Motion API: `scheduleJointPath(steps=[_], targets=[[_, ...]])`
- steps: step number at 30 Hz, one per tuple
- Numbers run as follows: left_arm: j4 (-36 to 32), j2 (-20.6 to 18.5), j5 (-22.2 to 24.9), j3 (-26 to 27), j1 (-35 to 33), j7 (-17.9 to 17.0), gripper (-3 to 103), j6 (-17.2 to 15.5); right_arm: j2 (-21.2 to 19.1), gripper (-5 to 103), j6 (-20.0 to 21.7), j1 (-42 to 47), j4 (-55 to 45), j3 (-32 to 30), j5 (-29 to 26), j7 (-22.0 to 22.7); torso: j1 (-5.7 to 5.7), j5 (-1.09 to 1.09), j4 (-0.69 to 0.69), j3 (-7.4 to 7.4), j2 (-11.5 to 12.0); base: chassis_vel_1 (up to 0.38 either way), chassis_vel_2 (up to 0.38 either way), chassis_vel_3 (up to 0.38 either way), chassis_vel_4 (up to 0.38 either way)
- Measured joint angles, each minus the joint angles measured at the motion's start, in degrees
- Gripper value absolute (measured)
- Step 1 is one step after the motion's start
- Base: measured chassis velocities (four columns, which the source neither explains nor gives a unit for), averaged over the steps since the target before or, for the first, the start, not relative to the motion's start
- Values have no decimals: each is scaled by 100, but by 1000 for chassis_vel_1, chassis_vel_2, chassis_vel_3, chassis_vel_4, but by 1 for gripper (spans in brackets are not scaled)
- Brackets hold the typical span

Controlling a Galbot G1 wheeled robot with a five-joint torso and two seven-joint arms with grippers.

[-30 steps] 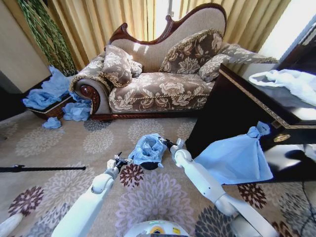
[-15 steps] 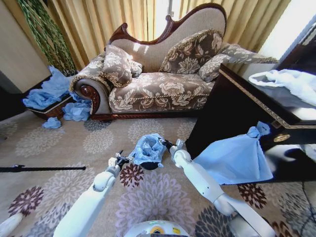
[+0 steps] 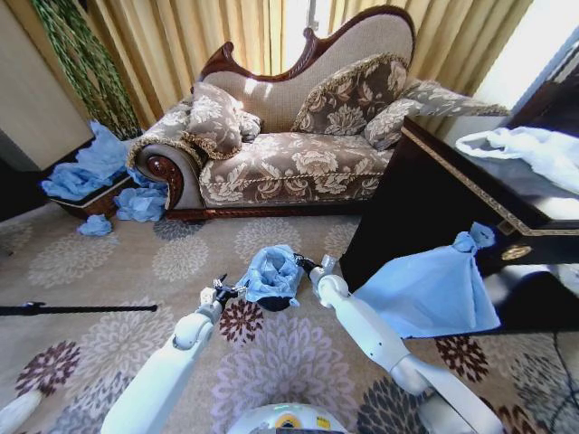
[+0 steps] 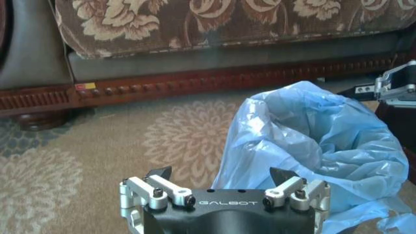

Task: Place a garbage bag over the trash bin.

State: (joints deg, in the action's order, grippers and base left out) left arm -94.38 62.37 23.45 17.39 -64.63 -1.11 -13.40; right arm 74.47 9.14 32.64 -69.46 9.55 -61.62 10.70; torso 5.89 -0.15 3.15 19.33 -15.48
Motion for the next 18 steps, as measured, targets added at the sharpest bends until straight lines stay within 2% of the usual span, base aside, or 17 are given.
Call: scheduleJointPath(steps=[13, 17, 18], targets=[[-37, 44, -4, 35, -67, -4, 100, -8, -44, 0, -66, -180, 92, -157, 24, 162, 0, 0, 0, 0, 0, 0, 0, 0, 0], [-37, 47, -6, 44, -78, -1, 100, -8, -171, 0, -42, -155, -56, -136, 156, 156, 0, 0, 0, 0, 0, 0, 0, 0, 0], [-37, 48, -6, 44, -74, 2, 100, -8, -220, -3, -17, -119, -157, -92, 209, 137, 0, -1, 2, 0, 0, 0, 0, 0, 0]])
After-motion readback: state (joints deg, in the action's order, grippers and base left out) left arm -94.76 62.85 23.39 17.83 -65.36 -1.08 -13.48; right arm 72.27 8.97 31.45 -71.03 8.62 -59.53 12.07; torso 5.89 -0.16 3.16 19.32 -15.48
